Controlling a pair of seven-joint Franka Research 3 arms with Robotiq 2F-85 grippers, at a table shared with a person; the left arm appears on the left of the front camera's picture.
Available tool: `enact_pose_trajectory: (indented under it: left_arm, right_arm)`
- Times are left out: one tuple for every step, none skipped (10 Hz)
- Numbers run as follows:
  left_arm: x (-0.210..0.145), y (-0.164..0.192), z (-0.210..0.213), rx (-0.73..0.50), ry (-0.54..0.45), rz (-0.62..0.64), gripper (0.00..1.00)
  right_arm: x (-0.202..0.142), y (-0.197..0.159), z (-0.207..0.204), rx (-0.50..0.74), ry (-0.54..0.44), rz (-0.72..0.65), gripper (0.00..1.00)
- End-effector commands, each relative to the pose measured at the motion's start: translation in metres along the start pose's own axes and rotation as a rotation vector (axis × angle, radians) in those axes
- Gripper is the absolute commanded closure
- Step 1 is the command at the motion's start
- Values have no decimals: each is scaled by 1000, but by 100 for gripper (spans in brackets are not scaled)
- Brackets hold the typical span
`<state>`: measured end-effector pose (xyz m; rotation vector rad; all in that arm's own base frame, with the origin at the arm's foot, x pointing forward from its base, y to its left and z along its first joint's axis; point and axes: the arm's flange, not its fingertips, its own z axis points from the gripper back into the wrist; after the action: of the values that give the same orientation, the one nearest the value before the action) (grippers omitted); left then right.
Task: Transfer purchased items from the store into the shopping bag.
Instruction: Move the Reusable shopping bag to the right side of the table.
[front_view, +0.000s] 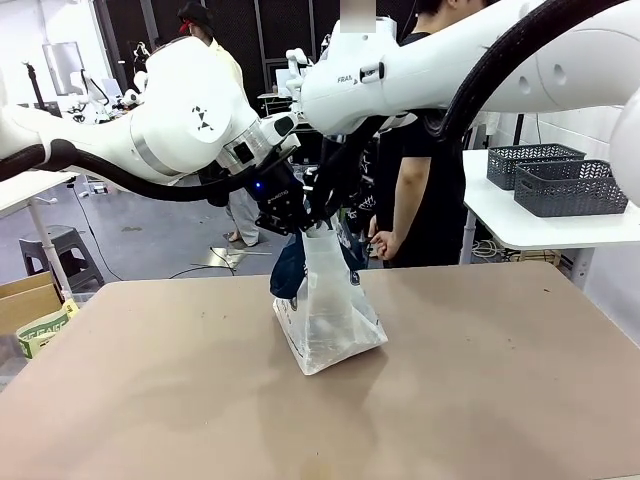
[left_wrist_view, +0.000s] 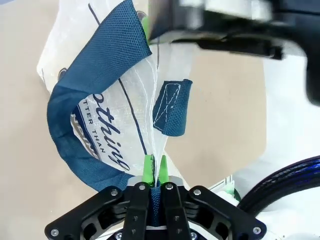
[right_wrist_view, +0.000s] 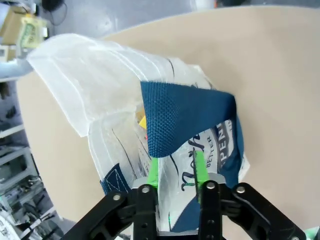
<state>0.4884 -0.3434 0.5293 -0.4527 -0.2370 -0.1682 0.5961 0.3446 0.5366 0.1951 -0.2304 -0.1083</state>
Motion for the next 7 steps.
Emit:
enact_pose_trajectory:
  left_arm:
    - [0,0,2,-12,0,11,100]
    - [0,0,2,-12,0,11,100]
    - [0,0,2,-12,0,11,100]
    - [0,0,2,-12,0,11,100]
    - [0,0,2,-12,0,11,100]
    - [0,0,2,-12,0,11,100]
    - [0,0,2,-12,0,11,100]
  right_arm:
    - [-6,-23,11,40,-37,-17,4]
    - [-5,-29,20,47,-54,-31,0]
    - [-2,-36,26,57,-71,-32,0]
    - [2,-47,34,104,-81,-39,0]
    - [4,-56,43,151,-88,-33,0]
    - [6,-66,51,235,-83,22,0]
    - [8,-81,61,318,-79,53,0]
